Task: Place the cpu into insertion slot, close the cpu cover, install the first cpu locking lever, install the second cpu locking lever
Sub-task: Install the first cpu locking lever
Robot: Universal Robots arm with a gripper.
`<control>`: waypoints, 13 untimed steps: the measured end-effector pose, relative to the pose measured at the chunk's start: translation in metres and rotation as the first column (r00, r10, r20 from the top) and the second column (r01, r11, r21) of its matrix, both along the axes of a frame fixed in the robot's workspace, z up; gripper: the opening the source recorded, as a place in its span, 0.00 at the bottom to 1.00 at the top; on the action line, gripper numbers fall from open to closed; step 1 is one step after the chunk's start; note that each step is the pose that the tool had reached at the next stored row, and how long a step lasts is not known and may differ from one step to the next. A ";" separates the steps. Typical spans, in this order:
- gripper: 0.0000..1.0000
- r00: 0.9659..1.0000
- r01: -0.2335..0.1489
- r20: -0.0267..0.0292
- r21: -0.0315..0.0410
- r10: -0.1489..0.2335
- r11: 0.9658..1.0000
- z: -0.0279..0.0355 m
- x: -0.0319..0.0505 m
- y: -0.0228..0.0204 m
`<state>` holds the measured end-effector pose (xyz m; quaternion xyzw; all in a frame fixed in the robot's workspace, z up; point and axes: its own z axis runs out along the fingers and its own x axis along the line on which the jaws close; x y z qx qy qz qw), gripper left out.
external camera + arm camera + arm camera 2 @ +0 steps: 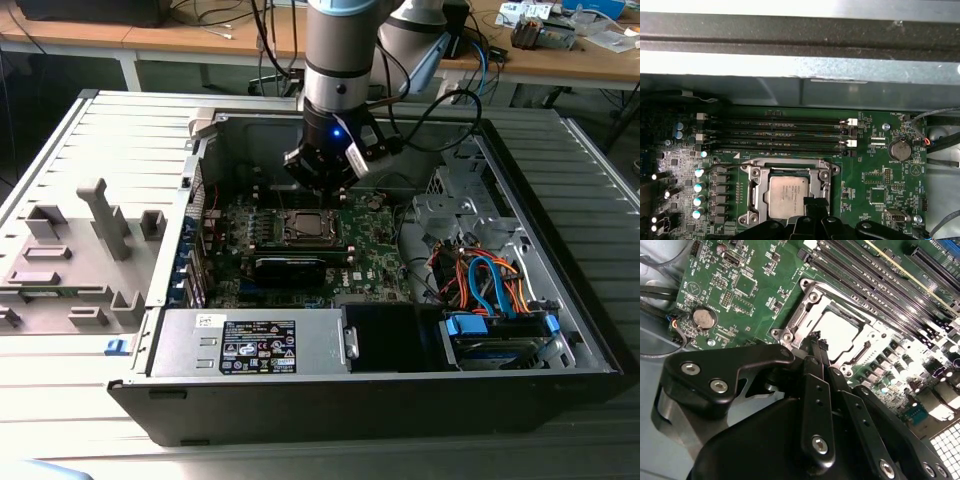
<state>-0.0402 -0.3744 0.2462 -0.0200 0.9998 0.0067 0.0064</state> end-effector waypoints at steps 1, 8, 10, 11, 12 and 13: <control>0.11 1.000 0.000 0.000 0.000 0.000 1.000 0.0000 -0.0003 0.0000; 0.11 1.000 0.000 0.001 0.000 0.000 1.000 0.0002 -0.0044 0.0000; 0.11 1.000 0.000 0.002 0.000 0.000 1.000 0.0002 -0.0068 0.0000; 0.11 1.000 0.000 0.003 0.000 0.000 1.000 0.0002 -0.0079 0.0000; 0.11 1.000 0.000 0.003 0.000 0.000 1.000 0.0002 -0.0087 0.0000; 0.11 1.000 0.000 0.004 0.000 0.000 1.000 0.0003 -0.0097 0.0000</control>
